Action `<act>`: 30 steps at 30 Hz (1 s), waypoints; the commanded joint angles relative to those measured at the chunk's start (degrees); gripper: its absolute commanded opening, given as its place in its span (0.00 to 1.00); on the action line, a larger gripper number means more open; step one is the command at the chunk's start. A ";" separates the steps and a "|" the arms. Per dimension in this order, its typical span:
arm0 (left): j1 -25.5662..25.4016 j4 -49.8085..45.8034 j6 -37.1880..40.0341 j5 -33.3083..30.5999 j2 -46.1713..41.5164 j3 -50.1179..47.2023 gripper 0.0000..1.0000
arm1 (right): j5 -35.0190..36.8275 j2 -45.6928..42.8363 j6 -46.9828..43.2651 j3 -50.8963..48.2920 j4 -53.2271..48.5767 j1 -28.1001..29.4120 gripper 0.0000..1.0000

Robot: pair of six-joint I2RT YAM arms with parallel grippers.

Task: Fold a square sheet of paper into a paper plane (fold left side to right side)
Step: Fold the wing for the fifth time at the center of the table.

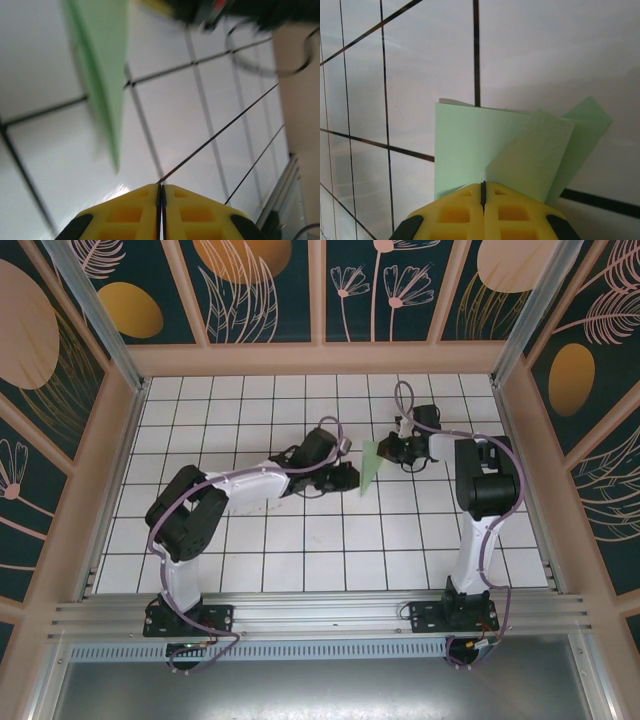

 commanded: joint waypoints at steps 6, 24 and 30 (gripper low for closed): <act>0.11 -0.20 2.11 4.95 13.81 13.35 0.11 | -0.17 -0.49 1.01 -4.19 -2.26 1.54 0.00; -0.02 -3.79 0.24 0.37 22.66 13.97 0.11 | -0.60 -0.83 0.51 -2.80 -2.32 2.05 0.00; -0.08 0.60 -3.40 0.71 22.24 7.10 0.08 | -1.79 -6.69 0.20 -3.04 0.34 0.98 0.00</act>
